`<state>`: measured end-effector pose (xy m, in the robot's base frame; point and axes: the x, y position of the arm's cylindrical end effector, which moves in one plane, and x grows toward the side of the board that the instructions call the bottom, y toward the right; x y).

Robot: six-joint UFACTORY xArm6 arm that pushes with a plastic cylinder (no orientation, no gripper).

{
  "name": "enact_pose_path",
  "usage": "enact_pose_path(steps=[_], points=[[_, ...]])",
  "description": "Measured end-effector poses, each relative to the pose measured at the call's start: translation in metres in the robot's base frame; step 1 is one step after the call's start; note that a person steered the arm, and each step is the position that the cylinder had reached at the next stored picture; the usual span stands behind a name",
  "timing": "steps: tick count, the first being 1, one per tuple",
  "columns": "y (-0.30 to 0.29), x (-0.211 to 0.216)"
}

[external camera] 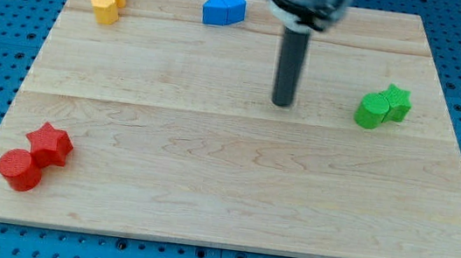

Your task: Slide the green star towards the blue cube

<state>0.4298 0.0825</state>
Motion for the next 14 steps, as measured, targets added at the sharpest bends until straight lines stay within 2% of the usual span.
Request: enact_pose_path(steps=[1, 2, 3, 4, 6, 9, 12, 14], points=[[0.009, 0.009], [0.049, 0.021], [0.138, 0.025], [0.169, 0.019], [0.165, 0.002], [0.118, -0.032], [0.134, -0.052], [0.13, -0.093]])
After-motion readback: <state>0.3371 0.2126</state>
